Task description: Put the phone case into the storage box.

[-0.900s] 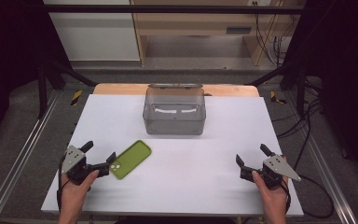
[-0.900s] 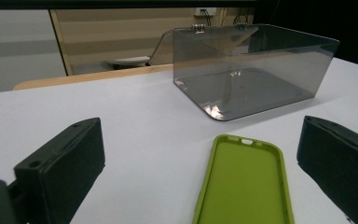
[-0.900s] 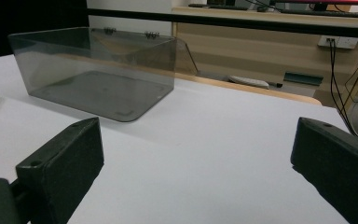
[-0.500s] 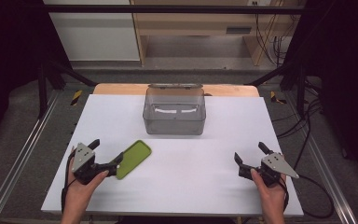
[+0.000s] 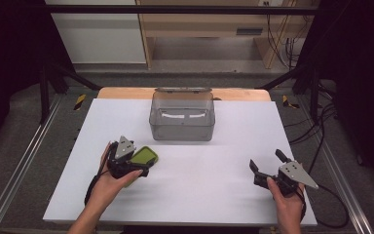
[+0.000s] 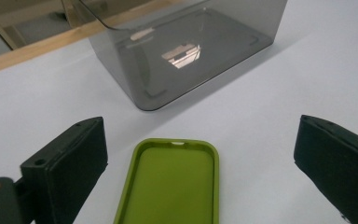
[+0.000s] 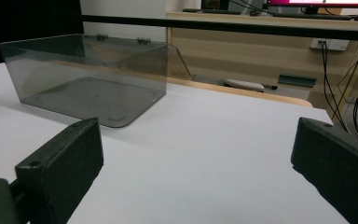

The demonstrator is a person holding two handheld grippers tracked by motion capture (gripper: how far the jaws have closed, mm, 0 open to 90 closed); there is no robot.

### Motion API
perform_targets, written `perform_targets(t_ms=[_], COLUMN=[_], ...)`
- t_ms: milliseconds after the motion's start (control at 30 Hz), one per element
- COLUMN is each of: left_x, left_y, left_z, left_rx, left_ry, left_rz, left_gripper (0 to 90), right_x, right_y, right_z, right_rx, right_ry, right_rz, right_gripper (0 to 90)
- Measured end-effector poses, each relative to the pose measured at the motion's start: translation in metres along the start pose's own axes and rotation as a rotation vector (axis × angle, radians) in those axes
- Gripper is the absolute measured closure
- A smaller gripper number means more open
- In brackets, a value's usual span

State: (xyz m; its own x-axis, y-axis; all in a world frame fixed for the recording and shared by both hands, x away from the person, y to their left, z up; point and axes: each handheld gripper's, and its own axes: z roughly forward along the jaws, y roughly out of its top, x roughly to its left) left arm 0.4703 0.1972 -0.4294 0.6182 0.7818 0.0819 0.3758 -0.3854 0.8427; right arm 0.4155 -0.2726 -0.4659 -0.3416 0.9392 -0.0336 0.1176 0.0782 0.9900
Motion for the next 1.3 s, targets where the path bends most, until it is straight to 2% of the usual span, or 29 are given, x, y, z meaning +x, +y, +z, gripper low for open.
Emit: perform_targets(t_ms=[133, 233, 367, 400, 467, 500, 600, 700, 767, 900, 967, 1033, 1067, 1167, 1233, 1300], left_x=[-0.002, -0.004, -0.006, -0.006, -0.005, -0.005, -0.002, 0.002, 0.004, 0.004, 0.008, 0.011, 0.011, 0.004, -0.001, -0.004], left_y=[0.004, 0.008, 0.011, 0.010, 0.009, 0.008, 0.006, 0.005, 0.005, 0.004, 0.003, 0.001, 0.001, -0.002, -0.002, -0.001], left_z=[0.013, 0.024, 0.029, 0.031, 0.034, 0.035, 0.038, 0.039, 0.039, 0.040, 0.042, 0.046, 0.046, 0.056, 0.061, 0.064], left_rx=[0.036, 0.076, 0.089, 0.101, 0.113, 0.122, 0.153, 0.178, 0.197, 0.238, 0.251, 0.261, 0.261, 0.306, 0.317, 0.311], left_ry=[-0.024, -0.021, -0.014, 0.010, 0.000, 0.002, -0.007, -0.007, -0.016, -0.001, -0.004, -0.029, -0.029, -0.022, -0.013, -0.015], left_rz=[-0.028, -0.013, -0.003, -0.001, -0.015, -0.018, -0.037, -0.070, -0.078, -0.041, -0.059, -0.086, -0.086, -0.063, -0.048, -0.050], left_gripper=[5.6, 12.6, 35.2, 42.5, 53.4, 62.6, 78.9, 88.7, 90.0, 90.0, 90.0, 90.0, 90.0, 90.0, 90.0, 90.0], right_x=[0.002, 0.002, 0.001, 0.001, 0.000, 0.000, -0.001, 0.000, 0.002, 0.006, 0.006, 0.005, 0.005, 0.003, 0.002, 0.001], right_y=[0.000, -0.001, -0.002, -0.002, -0.002, -0.002, -0.002, -0.001, -0.001, 0.000, -0.001, -0.001, -0.001, -0.001, -0.001, 0.000], right_z=[-0.001, -0.003, -0.008, -0.009, -0.012, -0.013, -0.015, -0.015, -0.014, -0.012, -0.011, -0.012, -0.012, -0.014, -0.016, -0.016], right_rx=[0.009, 0.010, 0.015, 0.014, 0.014, 0.015, 0.012, 0.010, 0.010, 0.016, 0.023, 0.021, 0.020, 0.017, 0.016, 0.008], right_ry=[-0.003, -0.008, -0.021, -0.024, -0.030, -0.035, -0.043, -0.045, -0.040, -0.030, -0.031, -0.029, -0.028, -0.027, -0.029, -0.029], right_rz=[-0.019, -0.025, -0.029, -0.029, -0.031, -0.032, -0.030, -0.028, -0.029, -0.056, -0.060, -0.061, -0.059, -0.059, -0.056, -0.052], right_gripper=[2.6, 2.6, 2.6, 2.6, 2.6, 2.6, 2.7, 2.9, 2.9, 3.0, 3.1, 3.0, 3.0, 3.0, 3.0, 3.0])
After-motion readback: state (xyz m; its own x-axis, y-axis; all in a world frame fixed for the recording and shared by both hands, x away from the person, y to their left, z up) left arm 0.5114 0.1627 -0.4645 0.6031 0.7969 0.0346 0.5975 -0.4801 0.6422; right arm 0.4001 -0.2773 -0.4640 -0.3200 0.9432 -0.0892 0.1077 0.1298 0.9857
